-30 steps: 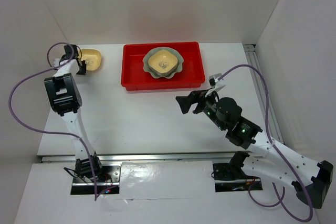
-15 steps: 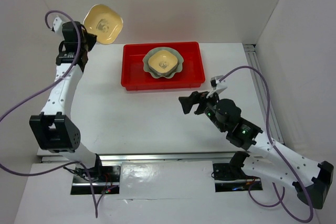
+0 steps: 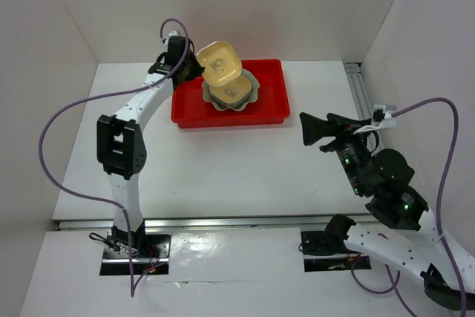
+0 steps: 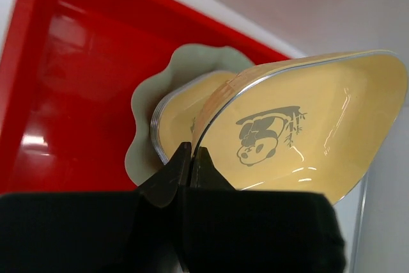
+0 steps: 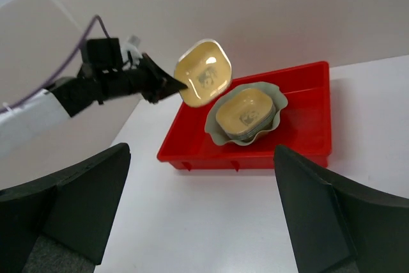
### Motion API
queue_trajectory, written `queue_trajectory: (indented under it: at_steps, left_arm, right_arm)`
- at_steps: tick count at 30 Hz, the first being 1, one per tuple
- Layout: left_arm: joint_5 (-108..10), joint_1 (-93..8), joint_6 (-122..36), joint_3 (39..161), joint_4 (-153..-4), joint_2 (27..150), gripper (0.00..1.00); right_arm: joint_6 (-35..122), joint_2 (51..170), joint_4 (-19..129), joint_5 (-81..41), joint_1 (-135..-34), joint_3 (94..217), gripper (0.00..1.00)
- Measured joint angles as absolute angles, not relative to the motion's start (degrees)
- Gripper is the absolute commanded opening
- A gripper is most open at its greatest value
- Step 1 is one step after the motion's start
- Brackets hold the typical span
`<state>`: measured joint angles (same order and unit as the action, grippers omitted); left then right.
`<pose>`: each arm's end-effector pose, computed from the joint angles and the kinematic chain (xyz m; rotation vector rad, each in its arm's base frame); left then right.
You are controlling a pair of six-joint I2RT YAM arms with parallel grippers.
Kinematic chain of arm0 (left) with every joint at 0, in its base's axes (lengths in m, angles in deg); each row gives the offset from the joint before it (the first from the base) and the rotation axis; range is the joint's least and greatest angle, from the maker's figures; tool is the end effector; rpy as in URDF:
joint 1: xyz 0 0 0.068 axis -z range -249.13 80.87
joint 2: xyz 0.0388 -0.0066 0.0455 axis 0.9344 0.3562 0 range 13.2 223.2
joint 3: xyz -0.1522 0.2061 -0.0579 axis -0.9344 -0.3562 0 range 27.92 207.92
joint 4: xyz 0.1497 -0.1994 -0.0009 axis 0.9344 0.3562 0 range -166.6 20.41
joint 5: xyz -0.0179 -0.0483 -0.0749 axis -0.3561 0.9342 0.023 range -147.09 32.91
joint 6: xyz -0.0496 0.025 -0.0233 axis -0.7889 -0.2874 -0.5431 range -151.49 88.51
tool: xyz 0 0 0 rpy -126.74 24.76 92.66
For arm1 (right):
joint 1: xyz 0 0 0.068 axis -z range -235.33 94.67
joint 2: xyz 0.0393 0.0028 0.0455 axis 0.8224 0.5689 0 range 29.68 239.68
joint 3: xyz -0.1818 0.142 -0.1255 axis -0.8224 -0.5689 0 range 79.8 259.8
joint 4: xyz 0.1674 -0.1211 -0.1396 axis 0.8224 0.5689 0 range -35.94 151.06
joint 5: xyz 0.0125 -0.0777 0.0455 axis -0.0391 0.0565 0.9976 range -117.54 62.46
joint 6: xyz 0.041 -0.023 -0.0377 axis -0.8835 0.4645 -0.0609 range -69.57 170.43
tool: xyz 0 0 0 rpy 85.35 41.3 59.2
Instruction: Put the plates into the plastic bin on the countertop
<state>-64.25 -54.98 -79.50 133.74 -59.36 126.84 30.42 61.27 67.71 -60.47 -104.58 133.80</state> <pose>0.4539 -0.1087 0.3235 -0.6746 1.9362 -0.5633 0.0875 0.0644 0.4072 0.1124 1.4646 0.5825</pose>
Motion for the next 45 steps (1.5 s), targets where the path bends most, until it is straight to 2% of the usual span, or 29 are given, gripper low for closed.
queue_trajectory:
  at_steps: [9, 12, 15, 16, 19, 20, 21, 23, 24, 28, 29, 33, 38, 45]
  left_arm:
    - [-64.08, -50.96, -84.28, 139.6, -55.6, 137.88, 0.0]
    - [-64.14, -50.85, -85.99, 140.3, -54.9, 139.34, 0.06]
    - [-64.51, -50.87, -87.43, 140.73, -54.2, 140.2, 0.18]
    - [-64.78, -50.87, -87.91, 140.76, -54.03, 140.37, 0.26]
    - [-64.91, -50.87, -88.77, 140.82, -53.81, 140.48, 0.4]
    - [-64.86, -50.87, -88.72, 140.91, -53.83, 140.48, 0.47]
    - [-64.84, -50.87, -88.7, 141.08, -53.81, 140.48, 0.62]
    - [-65.06, -50.85, -88.74, 141.3, -53.81, 140.42, 0.81]
    - [-65.3, -50.78, -88.63, 141.35, -53.94, 140.39, 0.85]
    - [-65.87, -50.28, -88.44, 141.67, -53.66, 139.24, 0.88]
    - [-66.0, -50.13, -88.09, 141.67, -53.35, 138.47, 1.0]
    - [-68.71, -49.01, -83.37, 141.67, -50.79, 131.59, 1.0]
    - [-70.65, -47.7, -74.56, 141.32, -46.27, 113.07, 1.0]
    - [-74.7, -48.79, -68.2, 121.52, -42.77, 75.26, 1.0]
  right_arm:
    - [30.53, 60.86, 73.63, -63.77, -104.58, 136.05, 1.0]
    - [30.53, 60.84, 74.53, -63.99, -104.58, 136.03, 1.0]
    - [30.53, 60.84, 74.77, -64.01, -104.58, 135.92, 1.0]
    - [30.53, 60.84, 74.77, -64.01, -104.58, 135.88, 1.0]
    - [30.53, 60.84, 74.84, -63.99, -104.58, 135.68, 1.0]
    - [30.53, 60.84, 74.86, -63.97, -104.58, 135.66, 1.0]
    - [30.55, 60.84, 74.84, -63.92, -104.58, 135.64, 1.0]
    - [30.57, 60.86, 74.81, -63.75, -104.58, 135.64, 1.0]
    - [30.57, 60.9, 74.81, -63.7, -104.58, 135.64, 1.0]
    - [30.64, 61.62, 74.75, -63.25, -104.58, 135.64, 1.0]
    - [30.7, 61.99, 74.75, -63.27, -104.58, 135.64, 1.0]
    - [30.84, 65.34, 76.54, -64.67, -104.58, 137.76, 1.0]
    - [31.03, 72.29, 81.98, -67.99, -104.58, 145.51, 1.0]
    - [32.17, 72.05, 87.12, -68.34, -104.58, 148.29, 1.0]
